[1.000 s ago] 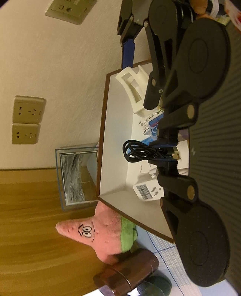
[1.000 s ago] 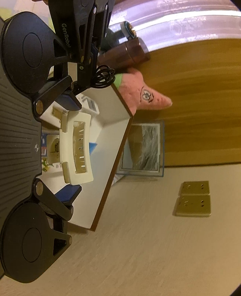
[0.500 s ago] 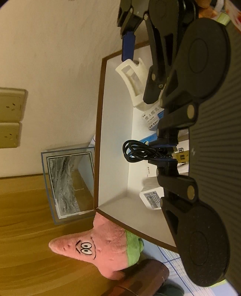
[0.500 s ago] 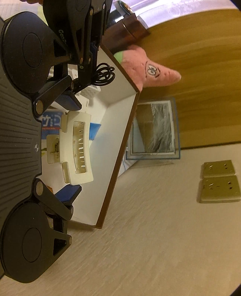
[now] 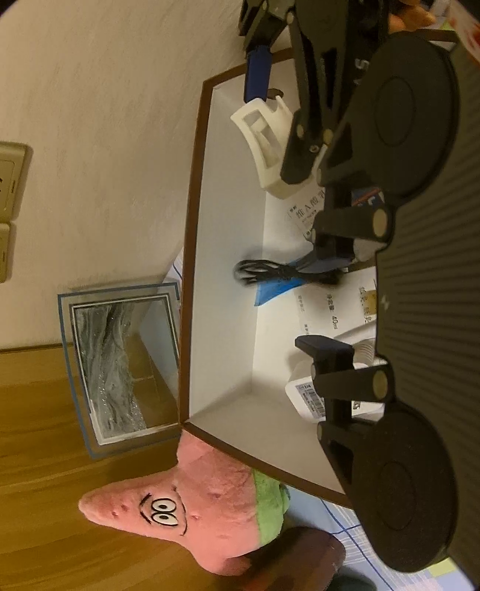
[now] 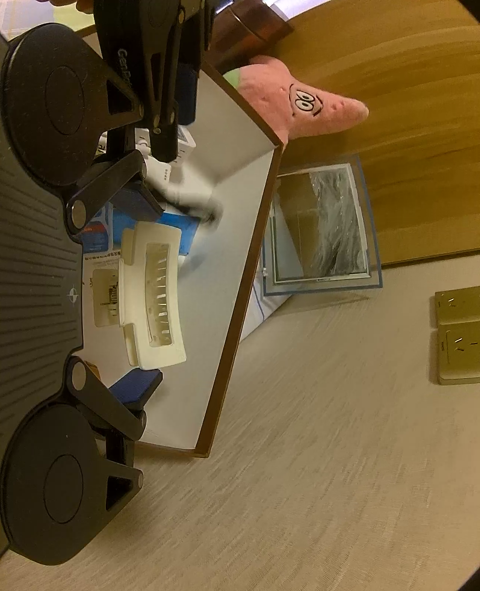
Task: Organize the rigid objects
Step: 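Lower both items into the brown box and open both tools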
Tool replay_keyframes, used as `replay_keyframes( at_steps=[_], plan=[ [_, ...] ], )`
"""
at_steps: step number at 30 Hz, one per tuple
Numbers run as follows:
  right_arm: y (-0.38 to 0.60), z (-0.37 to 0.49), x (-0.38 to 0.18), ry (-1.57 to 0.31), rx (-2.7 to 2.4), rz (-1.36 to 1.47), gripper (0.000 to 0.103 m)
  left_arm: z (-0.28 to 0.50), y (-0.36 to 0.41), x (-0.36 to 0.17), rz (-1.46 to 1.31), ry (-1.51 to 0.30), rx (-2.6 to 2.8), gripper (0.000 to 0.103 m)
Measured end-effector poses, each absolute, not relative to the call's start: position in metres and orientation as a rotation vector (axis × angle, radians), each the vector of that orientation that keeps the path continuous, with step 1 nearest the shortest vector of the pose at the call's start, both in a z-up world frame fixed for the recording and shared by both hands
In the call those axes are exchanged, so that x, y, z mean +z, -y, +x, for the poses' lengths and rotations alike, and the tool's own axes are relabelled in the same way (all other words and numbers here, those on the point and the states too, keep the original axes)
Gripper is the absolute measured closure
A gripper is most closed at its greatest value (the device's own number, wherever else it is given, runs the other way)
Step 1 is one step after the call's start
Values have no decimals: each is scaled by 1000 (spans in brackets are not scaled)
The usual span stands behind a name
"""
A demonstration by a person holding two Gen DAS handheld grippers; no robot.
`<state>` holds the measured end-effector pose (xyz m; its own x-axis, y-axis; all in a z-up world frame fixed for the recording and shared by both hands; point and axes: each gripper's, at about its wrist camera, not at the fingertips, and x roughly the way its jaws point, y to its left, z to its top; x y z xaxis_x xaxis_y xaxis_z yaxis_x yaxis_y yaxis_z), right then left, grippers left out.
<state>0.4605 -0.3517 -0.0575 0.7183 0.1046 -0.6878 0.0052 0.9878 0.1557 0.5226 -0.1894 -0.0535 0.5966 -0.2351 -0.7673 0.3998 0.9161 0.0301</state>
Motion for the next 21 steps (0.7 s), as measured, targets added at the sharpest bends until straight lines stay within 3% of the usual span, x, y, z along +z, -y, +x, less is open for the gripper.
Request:
replay_keyframes(
  at_steps=[21],
  plan=[
    [349,463,-55,-774,72,200,19,516,175,-59,185,-895,-356,60]
  ],
)
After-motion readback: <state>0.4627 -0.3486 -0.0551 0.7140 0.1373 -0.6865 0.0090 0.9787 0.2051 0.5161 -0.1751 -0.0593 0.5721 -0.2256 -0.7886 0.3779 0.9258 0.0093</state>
